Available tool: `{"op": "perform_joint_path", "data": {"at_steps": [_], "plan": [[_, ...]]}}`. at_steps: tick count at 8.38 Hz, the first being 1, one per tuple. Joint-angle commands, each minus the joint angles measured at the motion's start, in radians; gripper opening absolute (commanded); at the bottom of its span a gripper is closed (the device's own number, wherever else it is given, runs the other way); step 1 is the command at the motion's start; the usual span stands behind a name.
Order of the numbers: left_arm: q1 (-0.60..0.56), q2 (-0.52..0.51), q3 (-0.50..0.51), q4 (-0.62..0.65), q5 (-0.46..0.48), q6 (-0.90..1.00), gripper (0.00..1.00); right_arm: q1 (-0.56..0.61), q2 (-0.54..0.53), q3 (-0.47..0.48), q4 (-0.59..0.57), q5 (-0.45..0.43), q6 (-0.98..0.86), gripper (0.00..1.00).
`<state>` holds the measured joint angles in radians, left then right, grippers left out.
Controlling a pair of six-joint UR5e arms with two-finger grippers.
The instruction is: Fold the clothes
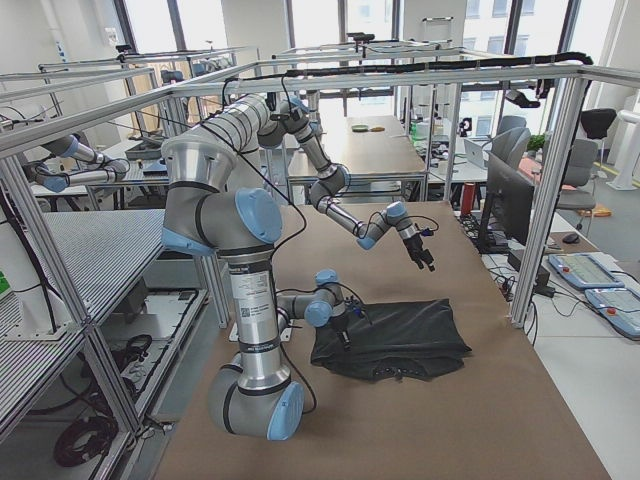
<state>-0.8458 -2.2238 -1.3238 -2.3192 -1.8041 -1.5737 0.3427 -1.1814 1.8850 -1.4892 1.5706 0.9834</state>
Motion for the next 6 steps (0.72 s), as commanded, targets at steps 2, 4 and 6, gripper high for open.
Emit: {"op": "perform_joint_path", "data": {"at_steps": [2,4,6], "plan": [[0.002,-0.001,-0.003,0.000,0.000,-0.003,1.00,0.062,-0.062,0.052,0.001,0.079,-0.076,0.00],[0.002,0.001,-0.003,0.000,0.000,-0.003,1.00,0.070,-0.156,0.132,0.003,0.091,-0.095,0.00],[0.002,0.001,-0.003,0.000,0.000,-0.005,1.00,0.053,-0.162,0.137,0.003,0.062,-0.057,0.00]]}}
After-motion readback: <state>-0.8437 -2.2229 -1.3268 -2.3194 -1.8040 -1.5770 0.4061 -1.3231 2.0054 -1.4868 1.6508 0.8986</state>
